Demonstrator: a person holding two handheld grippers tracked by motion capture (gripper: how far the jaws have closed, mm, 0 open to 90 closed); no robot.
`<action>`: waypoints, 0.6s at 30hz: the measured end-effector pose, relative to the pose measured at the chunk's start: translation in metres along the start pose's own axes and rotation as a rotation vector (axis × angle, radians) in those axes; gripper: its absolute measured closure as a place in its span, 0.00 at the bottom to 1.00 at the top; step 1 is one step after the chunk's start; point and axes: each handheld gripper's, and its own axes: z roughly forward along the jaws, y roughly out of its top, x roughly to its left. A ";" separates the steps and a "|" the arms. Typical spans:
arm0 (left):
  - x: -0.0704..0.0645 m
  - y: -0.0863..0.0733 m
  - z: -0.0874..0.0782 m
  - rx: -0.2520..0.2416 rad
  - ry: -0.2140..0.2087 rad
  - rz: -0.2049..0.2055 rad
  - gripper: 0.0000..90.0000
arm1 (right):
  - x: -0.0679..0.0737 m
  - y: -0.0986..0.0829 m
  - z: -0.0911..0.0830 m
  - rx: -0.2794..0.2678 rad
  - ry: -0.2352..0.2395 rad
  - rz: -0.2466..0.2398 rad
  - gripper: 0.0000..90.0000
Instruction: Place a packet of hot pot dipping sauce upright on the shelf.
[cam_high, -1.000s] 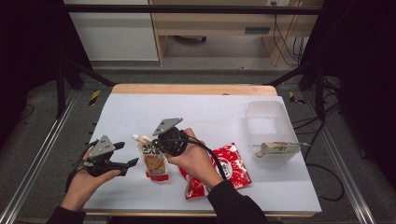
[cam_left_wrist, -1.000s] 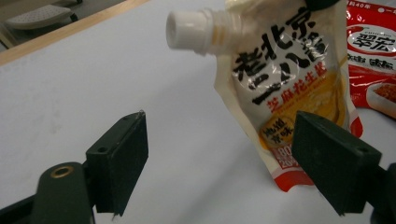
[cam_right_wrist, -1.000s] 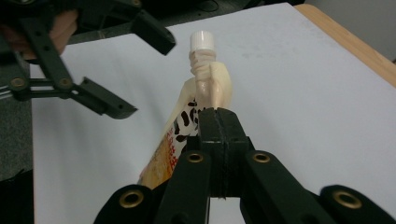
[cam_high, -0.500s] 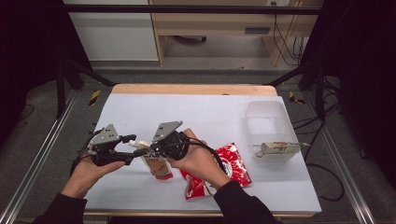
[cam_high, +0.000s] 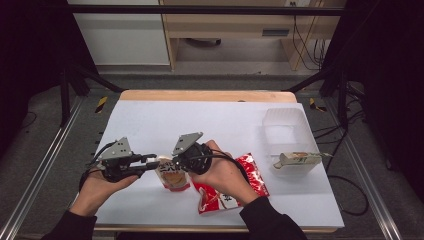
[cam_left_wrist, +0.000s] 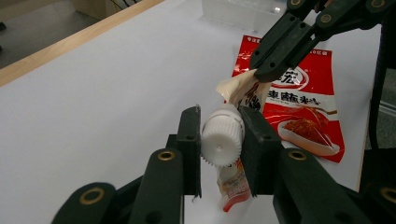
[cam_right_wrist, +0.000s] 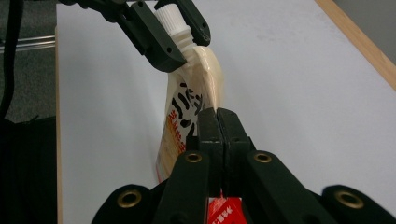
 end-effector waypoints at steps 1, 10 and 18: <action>-0.002 0.002 0.001 0.006 -0.002 0.006 0.79 | 0.001 -0.001 -0.001 0.003 -0.003 0.000 1.00; -0.017 0.029 0.005 0.055 -0.009 0.104 0.81 | 0.000 -0.011 -0.016 0.010 -0.015 0.000 0.96; -0.024 0.044 0.007 0.107 -0.015 0.183 0.81 | -0.002 -0.012 -0.019 0.057 -0.032 -0.048 0.55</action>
